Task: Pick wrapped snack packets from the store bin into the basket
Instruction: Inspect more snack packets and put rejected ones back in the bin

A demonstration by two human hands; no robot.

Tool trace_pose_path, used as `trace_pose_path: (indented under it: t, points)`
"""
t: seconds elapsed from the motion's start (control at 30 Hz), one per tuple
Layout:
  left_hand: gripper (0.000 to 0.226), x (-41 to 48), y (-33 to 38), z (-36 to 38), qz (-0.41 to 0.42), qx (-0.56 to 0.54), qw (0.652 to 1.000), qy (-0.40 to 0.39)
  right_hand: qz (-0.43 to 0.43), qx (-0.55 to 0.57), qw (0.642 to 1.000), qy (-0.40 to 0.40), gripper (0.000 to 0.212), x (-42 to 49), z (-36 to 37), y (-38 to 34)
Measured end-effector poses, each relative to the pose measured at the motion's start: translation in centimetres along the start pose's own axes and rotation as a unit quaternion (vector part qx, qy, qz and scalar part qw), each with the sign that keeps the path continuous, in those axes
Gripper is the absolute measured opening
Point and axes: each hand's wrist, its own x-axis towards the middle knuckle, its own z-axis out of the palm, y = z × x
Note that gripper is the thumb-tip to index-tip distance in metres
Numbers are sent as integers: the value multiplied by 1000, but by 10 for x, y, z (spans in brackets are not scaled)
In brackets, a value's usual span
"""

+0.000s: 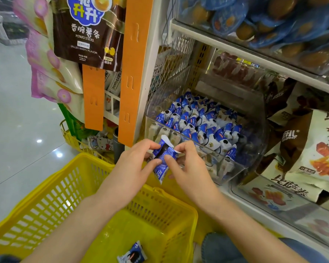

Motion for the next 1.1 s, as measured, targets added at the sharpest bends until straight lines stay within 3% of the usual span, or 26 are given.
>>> trace_pose_path:
  t: [0.23, 0.43, 0.53, 0.7, 0.77, 0.87, 0.97, 1.1]
  points:
    - [21, -1, 1, 2, 11, 16, 998, 62, -56, -42, 998, -3, 24, 0, 3, -3]
    - [25, 3, 5, 2, -6, -56, 994, 90, 5, 87, 996, -33, 25, 4, 7, -8]
    - [20, 3, 3, 3, -31, -71, 991, 105, 11, 94, 993, -70, 36, 3, 7, -6]
    - [22, 3, 5, 1, -83, -107, 988, 70, -15, 75, 996, -42, 29, 5, 0, -4]
    - [23, 5, 10, 0, -121, -193, 973, 42, -44, 43, 998, -21, 29, 4, -2, -4]
    - [23, 4, 22, -2, -148, -353, 923, -43, -65, 26, 998, -9, 34, 3, -6, -7]
    - [39, 4, 26, -3, -143, -398, 904, -53, -69, 29, 996, -41, 46, 2, -11, -12]
    - [27, 7, 30, -7, -160, -405, 898, -59, -87, 68, 993, -45, 43, 2, -18, -17]
